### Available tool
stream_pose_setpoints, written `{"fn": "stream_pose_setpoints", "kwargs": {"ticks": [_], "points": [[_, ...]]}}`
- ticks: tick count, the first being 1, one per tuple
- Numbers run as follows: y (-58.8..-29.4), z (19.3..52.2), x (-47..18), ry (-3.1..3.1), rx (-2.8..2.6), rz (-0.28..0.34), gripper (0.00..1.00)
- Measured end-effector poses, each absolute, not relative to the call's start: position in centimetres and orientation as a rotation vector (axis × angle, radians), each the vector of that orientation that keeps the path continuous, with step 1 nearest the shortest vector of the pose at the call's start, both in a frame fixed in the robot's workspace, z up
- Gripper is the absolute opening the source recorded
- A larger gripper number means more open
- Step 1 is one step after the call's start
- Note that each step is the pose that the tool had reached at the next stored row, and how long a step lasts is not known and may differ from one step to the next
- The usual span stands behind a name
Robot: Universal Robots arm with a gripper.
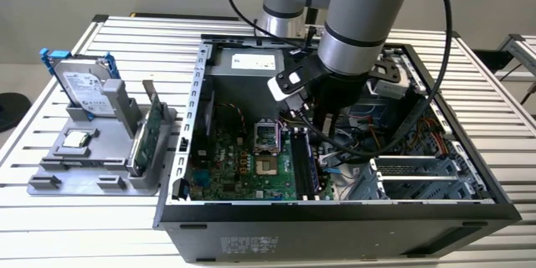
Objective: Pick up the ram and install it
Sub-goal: 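Press down the ram until it locks into place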
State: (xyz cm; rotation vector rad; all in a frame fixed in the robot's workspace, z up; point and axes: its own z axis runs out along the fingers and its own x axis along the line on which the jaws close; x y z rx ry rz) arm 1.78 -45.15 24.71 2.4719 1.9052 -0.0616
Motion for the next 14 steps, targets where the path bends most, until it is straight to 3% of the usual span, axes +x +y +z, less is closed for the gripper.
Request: {"fn": "stream_pose_setpoints", "kwargs": {"ticks": [14], "points": [[-45.13,23.82,1.74,2.113,2.301,-0.051,0.00]]}}
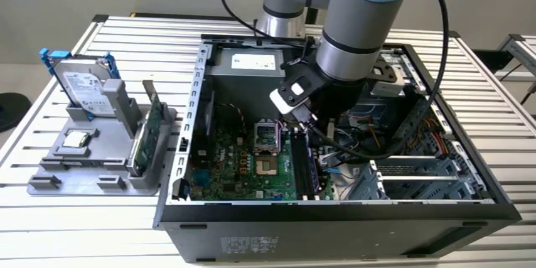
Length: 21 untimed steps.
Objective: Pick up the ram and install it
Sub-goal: 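Press down the ram until it locks into place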
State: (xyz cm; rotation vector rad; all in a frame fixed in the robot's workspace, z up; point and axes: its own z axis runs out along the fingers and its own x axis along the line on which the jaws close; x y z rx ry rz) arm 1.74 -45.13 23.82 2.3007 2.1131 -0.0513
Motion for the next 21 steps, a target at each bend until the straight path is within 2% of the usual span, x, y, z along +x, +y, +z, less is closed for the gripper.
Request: {"fn": "stream_pose_setpoints", "kwargs": {"ticks": [21], "points": [[-45.11,23.11,1.73,2.182,2.236,-0.049,0.00]]}}
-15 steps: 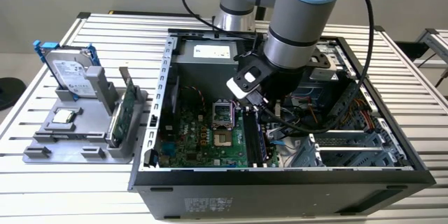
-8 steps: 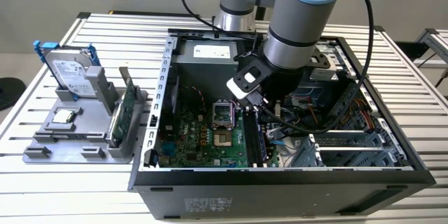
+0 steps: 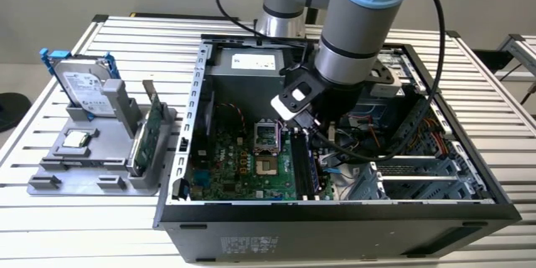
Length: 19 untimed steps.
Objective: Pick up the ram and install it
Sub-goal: 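Press down the ram until it locks into place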
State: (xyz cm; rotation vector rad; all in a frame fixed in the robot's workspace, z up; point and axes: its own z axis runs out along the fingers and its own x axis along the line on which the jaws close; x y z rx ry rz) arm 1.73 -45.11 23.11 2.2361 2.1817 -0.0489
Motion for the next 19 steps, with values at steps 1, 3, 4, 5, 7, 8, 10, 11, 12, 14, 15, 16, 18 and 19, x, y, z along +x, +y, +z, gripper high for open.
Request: {"fn": "stream_pose_setpoints", "kwargs": {"ticks": [1,3,4,5,7,8,10,11,12,14,15,16,18,19], "points": [[-45.1,23.0,1.7,2.182,2.236,-0.049,0.00],[-45.1,22.8,1.7,2.182,2.236,-0.049,0.00],[-45.1,22.7,1.7,2.182,2.236,-0.049,0.00],[-45.1,22.6,1.7,2.182,2.236,-0.049,0.00],[-45.1,22.4,1.7,2.181,2.236,-0.050,0.00],[-45.1,22.4,1.7,2.181,2.236,-0.050,0.00],[-45.1,22.4,1.7,2.181,2.236,-0.050,0.00],[-45.1,22.4,1.7,2.182,2.236,-0.049,0.00],[-45.1,22.4,1.7,2.182,2.236,-0.049,0.00],[-45.1,22.2,1.7,2.181,2.236,-0.050,0.00],[-45.1,22.1,1.7,2.182,2.236,-0.049,0.00],[-45.1,22.0,1.7,2.181,2.236,-0.050,0.00],[-45.1,21.9,1.7,2.181,2.236,-0.050,0.00],[-45.1,21.8,1.7,2.182,2.236,-0.050,0.00]]}}
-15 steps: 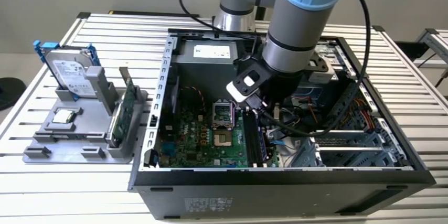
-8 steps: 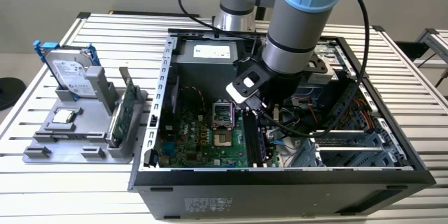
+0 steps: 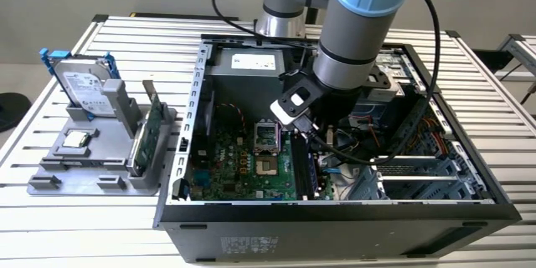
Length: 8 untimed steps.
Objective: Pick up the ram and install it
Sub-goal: 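Press down the ram until it locks into place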
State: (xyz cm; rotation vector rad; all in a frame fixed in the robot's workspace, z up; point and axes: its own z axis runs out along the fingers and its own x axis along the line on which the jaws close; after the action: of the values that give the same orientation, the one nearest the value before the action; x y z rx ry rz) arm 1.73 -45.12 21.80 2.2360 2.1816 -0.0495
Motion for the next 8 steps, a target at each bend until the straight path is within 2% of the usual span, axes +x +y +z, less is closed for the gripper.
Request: {"fn": "stream_pose_setpoints", "kwargs": {"ticks": [8], "points": [[-45.11,21.74,1.73,2.182,2.236,-0.049,0.00]]}}
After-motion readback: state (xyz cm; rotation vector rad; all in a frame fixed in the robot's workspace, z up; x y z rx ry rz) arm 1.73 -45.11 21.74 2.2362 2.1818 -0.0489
